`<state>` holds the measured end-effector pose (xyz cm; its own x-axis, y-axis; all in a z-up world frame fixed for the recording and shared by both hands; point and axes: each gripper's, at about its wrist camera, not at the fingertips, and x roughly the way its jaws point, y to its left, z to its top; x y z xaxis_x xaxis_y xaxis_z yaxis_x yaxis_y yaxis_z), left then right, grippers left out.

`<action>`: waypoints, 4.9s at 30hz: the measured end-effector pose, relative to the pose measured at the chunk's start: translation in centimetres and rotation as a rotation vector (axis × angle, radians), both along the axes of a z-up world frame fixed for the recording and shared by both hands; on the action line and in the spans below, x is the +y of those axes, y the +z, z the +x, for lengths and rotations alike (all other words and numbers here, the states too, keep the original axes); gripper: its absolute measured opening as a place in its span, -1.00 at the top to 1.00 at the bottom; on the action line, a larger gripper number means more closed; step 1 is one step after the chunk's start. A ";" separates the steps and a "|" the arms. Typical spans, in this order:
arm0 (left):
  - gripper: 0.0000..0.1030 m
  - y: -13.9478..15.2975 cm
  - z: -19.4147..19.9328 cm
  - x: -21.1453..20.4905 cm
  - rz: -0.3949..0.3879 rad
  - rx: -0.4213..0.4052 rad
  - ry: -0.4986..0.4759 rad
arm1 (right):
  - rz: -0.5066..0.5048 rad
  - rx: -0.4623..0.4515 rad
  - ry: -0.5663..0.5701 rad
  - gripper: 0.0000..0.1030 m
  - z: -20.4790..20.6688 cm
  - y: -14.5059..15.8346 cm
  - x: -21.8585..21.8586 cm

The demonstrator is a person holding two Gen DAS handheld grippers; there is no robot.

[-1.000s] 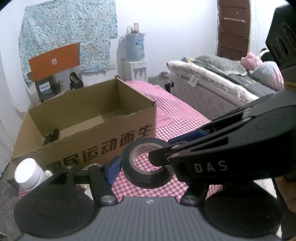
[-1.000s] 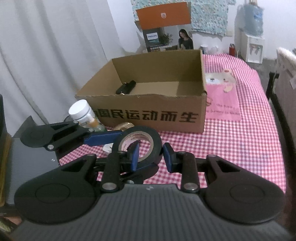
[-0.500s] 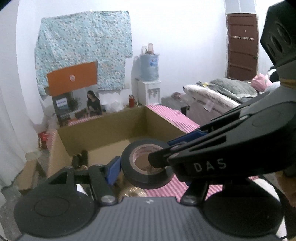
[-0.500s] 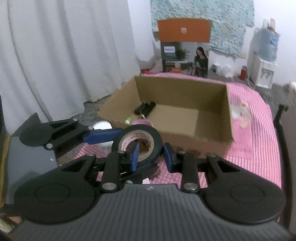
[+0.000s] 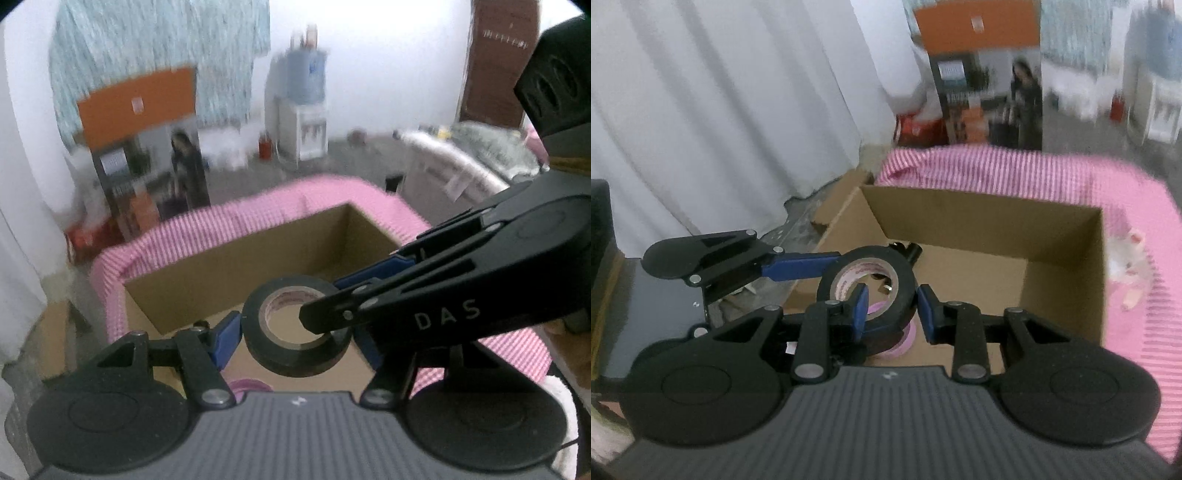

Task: Organize rigid objects
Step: 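Carry the tape roll over the cardboard box with the right tool, then lower the tape roll into the box and open the right tool, then reach the right tool to the white jar and close on it, then carry the white jar over the box and lower it inside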

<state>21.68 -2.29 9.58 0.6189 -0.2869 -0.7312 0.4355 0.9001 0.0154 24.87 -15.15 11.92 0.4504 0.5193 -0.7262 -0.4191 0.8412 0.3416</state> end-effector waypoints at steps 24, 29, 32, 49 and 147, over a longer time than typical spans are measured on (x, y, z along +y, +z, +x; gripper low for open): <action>-0.41 -12.5 15.8 -0.3 0.142 0.403 0.034 | 0.067 0.407 -0.042 0.36 16.0 -15.3 0.3; -0.59 -11.0 15.0 0.0 0.125 0.368 0.025 | 0.113 0.369 -0.059 0.01 16.0 -14.2 -0.3; -0.65 -9.4 14.1 0.4 0.106 0.326 0.016 | 0.145 0.315 -0.083 -0.20 14.8 -11.9 -1.3; -0.81 3.2 0.6 6.3 -0.070 0.024 0.068 | 0.165 -0.188 -0.101 -0.57 -4.0 4.9 -6.6; -0.07 1.3 0.0 -3.4 -0.110 -0.256 0.018 | 0.098 -0.168 -0.006 -0.08 -1.8 4.8 -5.4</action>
